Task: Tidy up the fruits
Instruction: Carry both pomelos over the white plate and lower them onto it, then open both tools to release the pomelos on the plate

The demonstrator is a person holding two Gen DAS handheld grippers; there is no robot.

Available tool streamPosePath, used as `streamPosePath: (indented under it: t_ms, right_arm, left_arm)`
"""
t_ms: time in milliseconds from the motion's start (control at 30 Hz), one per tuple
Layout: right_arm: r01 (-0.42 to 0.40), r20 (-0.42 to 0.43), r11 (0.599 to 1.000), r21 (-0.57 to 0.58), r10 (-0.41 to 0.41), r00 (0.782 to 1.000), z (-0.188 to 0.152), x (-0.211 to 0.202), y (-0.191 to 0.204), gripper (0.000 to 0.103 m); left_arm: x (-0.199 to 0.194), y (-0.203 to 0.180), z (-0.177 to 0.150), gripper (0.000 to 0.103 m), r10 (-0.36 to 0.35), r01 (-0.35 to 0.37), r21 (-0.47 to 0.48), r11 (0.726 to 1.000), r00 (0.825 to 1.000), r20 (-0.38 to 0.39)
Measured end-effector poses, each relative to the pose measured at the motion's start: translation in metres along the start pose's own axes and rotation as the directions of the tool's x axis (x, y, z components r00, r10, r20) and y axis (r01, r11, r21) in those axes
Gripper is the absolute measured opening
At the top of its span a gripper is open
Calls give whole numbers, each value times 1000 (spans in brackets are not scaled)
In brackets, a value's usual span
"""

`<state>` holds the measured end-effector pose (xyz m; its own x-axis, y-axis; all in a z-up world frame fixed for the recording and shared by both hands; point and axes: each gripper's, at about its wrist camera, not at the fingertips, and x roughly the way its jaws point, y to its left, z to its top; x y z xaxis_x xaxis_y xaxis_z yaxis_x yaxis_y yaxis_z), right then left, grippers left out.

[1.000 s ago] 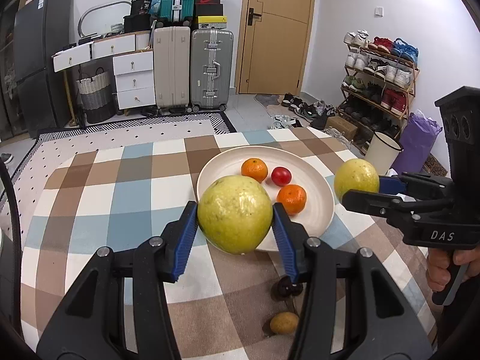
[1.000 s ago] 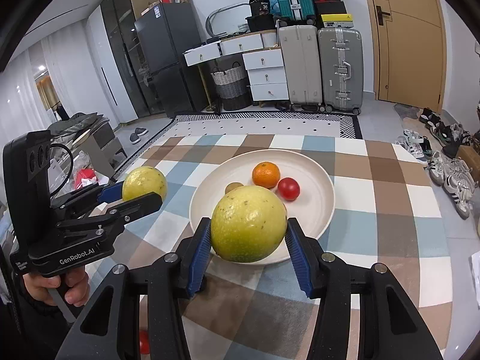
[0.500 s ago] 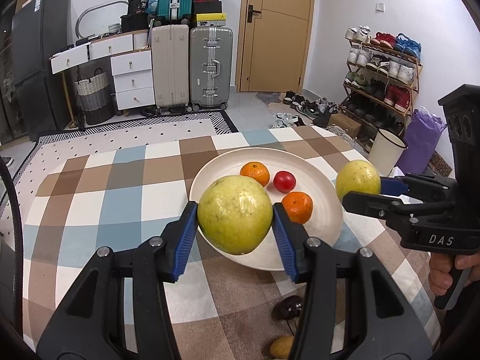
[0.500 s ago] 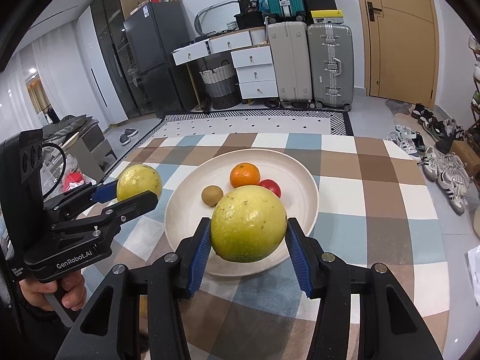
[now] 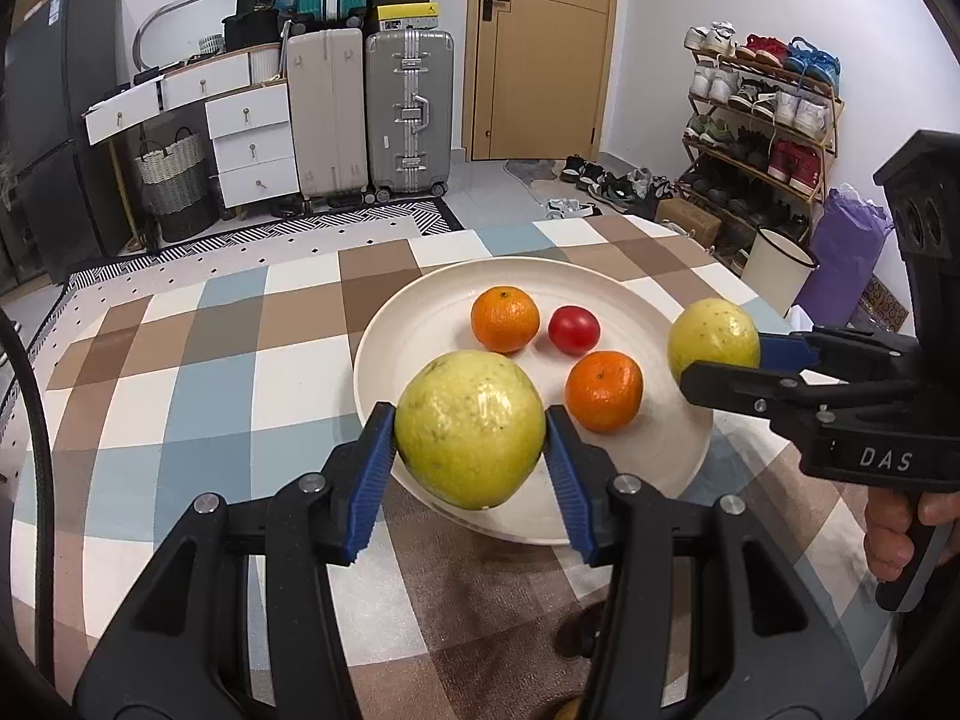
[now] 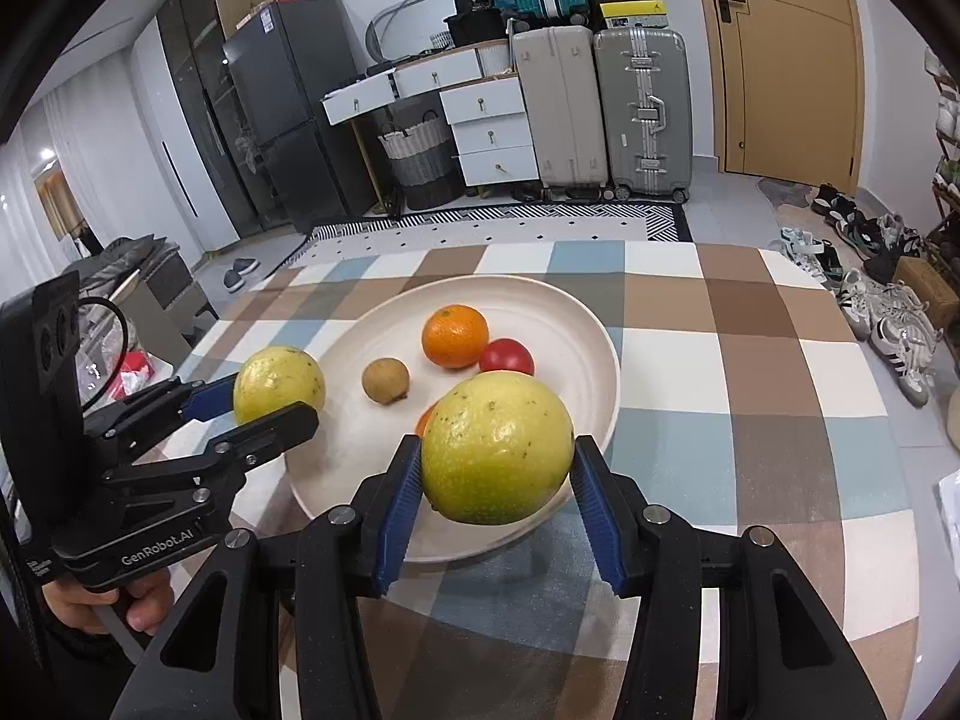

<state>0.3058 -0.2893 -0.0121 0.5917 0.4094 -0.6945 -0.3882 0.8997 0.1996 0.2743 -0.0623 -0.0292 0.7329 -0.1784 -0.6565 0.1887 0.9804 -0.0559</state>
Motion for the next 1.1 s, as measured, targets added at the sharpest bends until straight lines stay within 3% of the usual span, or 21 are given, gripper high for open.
streamPosePath:
  t_ms: [633,800,933,967,1100]
  right_arm:
    - [24,-6,999,-40,-24,1000,-8,20,8,50]
    - [24,-3,998,-55,-24,1000,-8,20,12,50]
    - [21,39,997,-68,-19,999,-7,8,13,51]
    - [25,46,998,-66,-22,999,-7,5,13,52]
    - [32,54,998,-51,-30,998,-8,-2,11,65]
  left_arm:
    - [17,-10,-8,47,-10,12,30,999,999,-49]
    - [16,-9,-8,47,-6,7,23,1000,999,-50]
    - [5,-5,-5,48,-15,15,8,1000,1000,-8]
    - [2,-5,-5,49,-17,17,3,1000,1000,-4]
    - [-11,0,-4,73,-10,10,-17,1000,1000,24]
